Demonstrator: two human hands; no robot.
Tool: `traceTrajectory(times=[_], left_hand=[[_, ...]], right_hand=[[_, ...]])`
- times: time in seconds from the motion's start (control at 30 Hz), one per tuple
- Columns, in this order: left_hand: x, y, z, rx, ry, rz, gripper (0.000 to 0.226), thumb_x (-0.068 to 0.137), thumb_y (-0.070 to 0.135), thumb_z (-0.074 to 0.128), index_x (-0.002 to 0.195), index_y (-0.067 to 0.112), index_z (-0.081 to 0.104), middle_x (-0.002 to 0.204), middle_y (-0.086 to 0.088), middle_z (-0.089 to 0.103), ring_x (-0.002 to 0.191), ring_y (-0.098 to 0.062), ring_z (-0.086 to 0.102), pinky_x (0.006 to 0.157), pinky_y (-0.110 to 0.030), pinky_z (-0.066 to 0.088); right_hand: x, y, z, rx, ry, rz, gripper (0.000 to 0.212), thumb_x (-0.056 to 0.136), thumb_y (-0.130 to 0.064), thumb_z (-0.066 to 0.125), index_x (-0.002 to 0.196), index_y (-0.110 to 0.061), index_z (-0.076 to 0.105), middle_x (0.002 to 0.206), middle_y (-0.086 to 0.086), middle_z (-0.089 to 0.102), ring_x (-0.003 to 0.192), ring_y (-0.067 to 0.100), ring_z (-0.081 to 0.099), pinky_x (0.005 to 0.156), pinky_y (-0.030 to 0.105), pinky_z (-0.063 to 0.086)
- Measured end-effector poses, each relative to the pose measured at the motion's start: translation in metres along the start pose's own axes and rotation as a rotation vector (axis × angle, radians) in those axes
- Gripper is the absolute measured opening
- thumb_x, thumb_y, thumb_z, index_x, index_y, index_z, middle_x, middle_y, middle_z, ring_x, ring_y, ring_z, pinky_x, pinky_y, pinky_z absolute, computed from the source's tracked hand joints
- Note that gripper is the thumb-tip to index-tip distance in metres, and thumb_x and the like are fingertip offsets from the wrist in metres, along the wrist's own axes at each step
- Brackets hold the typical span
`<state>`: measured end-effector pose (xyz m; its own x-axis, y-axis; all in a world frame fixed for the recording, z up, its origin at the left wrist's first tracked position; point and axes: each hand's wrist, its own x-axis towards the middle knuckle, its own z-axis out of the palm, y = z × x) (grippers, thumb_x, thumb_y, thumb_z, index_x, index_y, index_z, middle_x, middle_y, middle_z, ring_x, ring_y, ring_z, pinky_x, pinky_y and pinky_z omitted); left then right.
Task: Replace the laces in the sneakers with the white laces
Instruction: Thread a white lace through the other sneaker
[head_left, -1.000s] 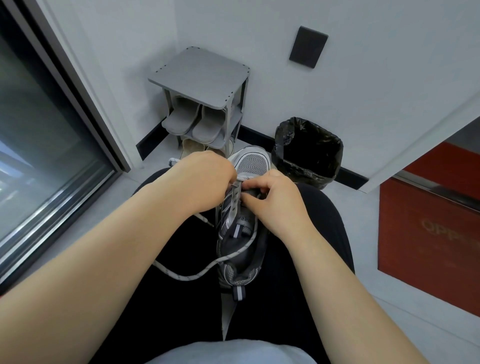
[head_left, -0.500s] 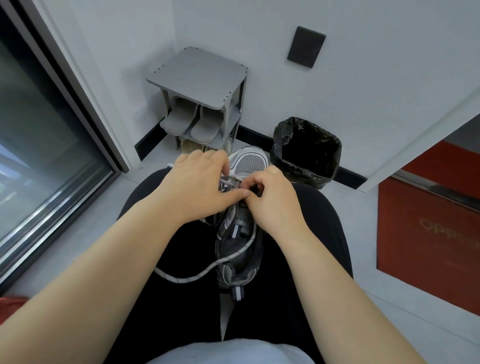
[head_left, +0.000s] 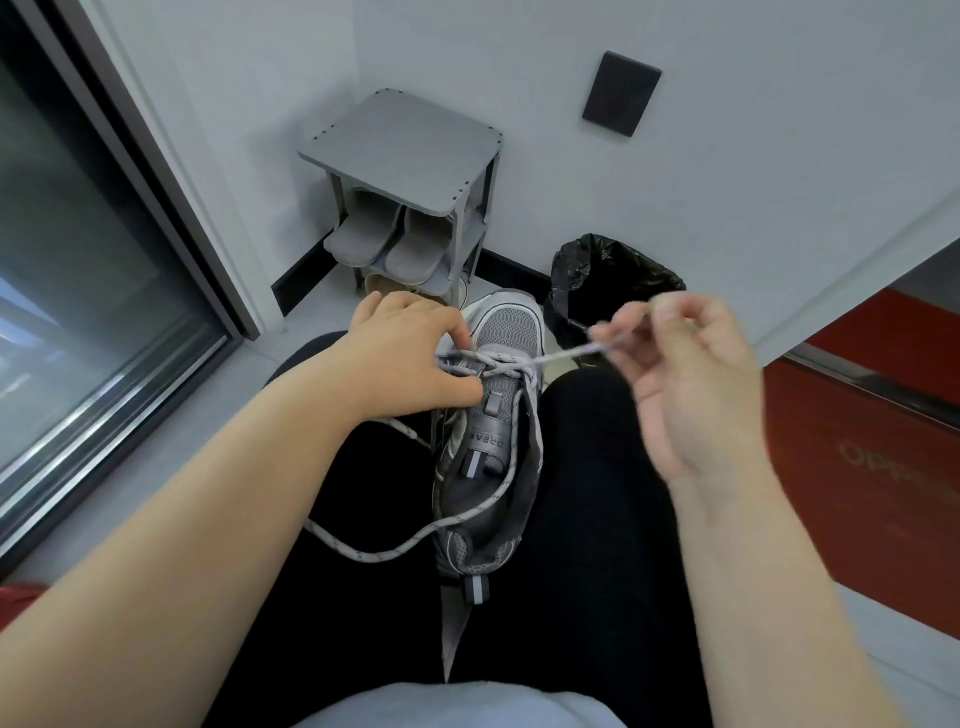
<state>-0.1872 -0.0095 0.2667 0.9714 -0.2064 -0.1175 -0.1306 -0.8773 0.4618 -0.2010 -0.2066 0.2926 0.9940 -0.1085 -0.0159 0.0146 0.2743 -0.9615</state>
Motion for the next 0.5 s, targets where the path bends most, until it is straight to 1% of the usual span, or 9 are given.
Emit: traceTrajectory(times=[0.03, 0.07, 0.13, 0.17, 0.2, 0.27, 0.4, 0.47, 0.5], left_hand=[[0.001, 0.0, 0.0, 0.003, -0.002, 0.0, 0.035, 0.069, 0.042, 0.063, 0.101, 0.031, 0.058, 0.11, 0.011, 0.045, 0.127, -0.016, 0.03, 0.114, -0.041, 0.011], [0.002, 0.0, 0.001, 0.011, 0.0, 0.003, 0.034, 0.069, 0.042, 0.063, 0.101, 0.03, 0.058, 0.106, 0.012, 0.044, 0.125, -0.017, 0.032, 0.113, -0.041, 0.012], [0.002, 0.0, 0.002, 0.027, 0.009, 0.009, 0.034, 0.068, 0.043, 0.062, 0.098, 0.03, 0.056, 0.102, 0.012, 0.043, 0.121, -0.018, 0.035, 0.112, -0.04, 0.016], [0.003, 0.0, 0.003, 0.031, 0.012, 0.012, 0.034, 0.067, 0.044, 0.062, 0.097, 0.031, 0.056, 0.1, 0.012, 0.044, 0.119, -0.018, 0.037, 0.11, -0.039, 0.018], [0.003, -0.001, 0.003, 0.034, 0.014, 0.015, 0.033, 0.067, 0.045, 0.063, 0.097, 0.031, 0.056, 0.099, 0.012, 0.045, 0.117, -0.018, 0.038, 0.108, -0.038, 0.02], [0.003, -0.002, 0.004, 0.036, 0.013, 0.021, 0.032, 0.067, 0.047, 0.063, 0.093, 0.033, 0.054, 0.097, 0.012, 0.046, 0.114, -0.018, 0.04, 0.107, -0.038, 0.022], [0.002, -0.003, 0.004, 0.016, 0.012, 0.023, 0.032, 0.06, 0.054, 0.058, 0.086, 0.037, 0.053, 0.094, 0.013, 0.048, 0.11, -0.016, 0.04, 0.108, -0.04, 0.022], [0.003, -0.004, 0.003, -0.019, 0.007, 0.022, 0.025, 0.065, 0.049, 0.062, 0.086, 0.037, 0.055, 0.096, 0.013, 0.05, 0.108, -0.014, 0.038, 0.107, -0.037, 0.021], [0.004, -0.004, 0.002, -0.033, -0.001, 0.019, 0.023, 0.066, 0.049, 0.062, 0.085, 0.038, 0.055, 0.097, 0.013, 0.051, 0.107, -0.014, 0.038, 0.106, -0.037, 0.021]], right_hand=[[-0.002, 0.004, 0.007, -0.178, -0.081, -0.013, 0.023, 0.099, -0.007, 0.038, 0.08, -0.017, 0.046, 0.06, -0.011, 0.058, 0.06, 0.006, 0.056, 0.075, 0.031, 0.054], [-0.003, 0.01, 0.014, -0.483, -0.19, -0.058, 0.02, 0.097, -0.012, 0.042, 0.081, -0.02, 0.05, 0.062, -0.014, 0.054, 0.06, 0.002, 0.052, 0.074, 0.03, 0.05], [0.0, 0.025, 0.021, -1.111, -0.359, -0.177, 0.008, 0.091, -0.024, 0.053, 0.085, -0.025, 0.058, 0.077, -0.012, 0.055, 0.073, 0.002, 0.052, 0.073, 0.027, 0.043], [0.002, 0.03, 0.022, -1.289, -0.394, -0.21, 0.004, 0.087, -0.028, 0.059, 0.088, -0.025, 0.061, 0.086, -0.01, 0.056, 0.081, 0.006, 0.054, 0.074, 0.028, 0.043], [0.004, 0.034, 0.023, -1.365, -0.402, -0.217, 0.01, 0.084, -0.031, 0.063, 0.092, -0.025, 0.064, 0.092, -0.006, 0.056, 0.087, 0.011, 0.054, 0.074, 0.029, 0.043], [0.005, 0.037, 0.027, -1.351, -0.375, -0.212, 0.013, 0.083, -0.032, 0.065, 0.093, -0.024, 0.068, 0.093, -0.002, 0.057, 0.09, 0.016, 0.054, 0.074, 0.031, 0.043], [0.002, 0.04, 0.024, -1.333, -0.355, -0.306, 0.012, 0.084, -0.03, 0.064, 0.084, -0.02, 0.071, 0.084, -0.003, 0.056, 0.082, 0.016, 0.054, 0.071, 0.032, 0.042], [0.003, 0.032, 0.013, -1.208, -0.265, -0.385, 0.008, 0.084, -0.026, 0.066, 0.079, -0.021, 0.07, 0.079, -0.004, 0.057, 0.077, 0.012, 0.054, 0.071, 0.028, 0.042], [0.005, 0.026, 0.006, -1.11, -0.172, -0.413, 0.008, 0.084, -0.024, 0.066, 0.076, -0.025, 0.069, 0.077, -0.005, 0.059, 0.074, 0.009, 0.055, 0.072, 0.026, 0.044]])
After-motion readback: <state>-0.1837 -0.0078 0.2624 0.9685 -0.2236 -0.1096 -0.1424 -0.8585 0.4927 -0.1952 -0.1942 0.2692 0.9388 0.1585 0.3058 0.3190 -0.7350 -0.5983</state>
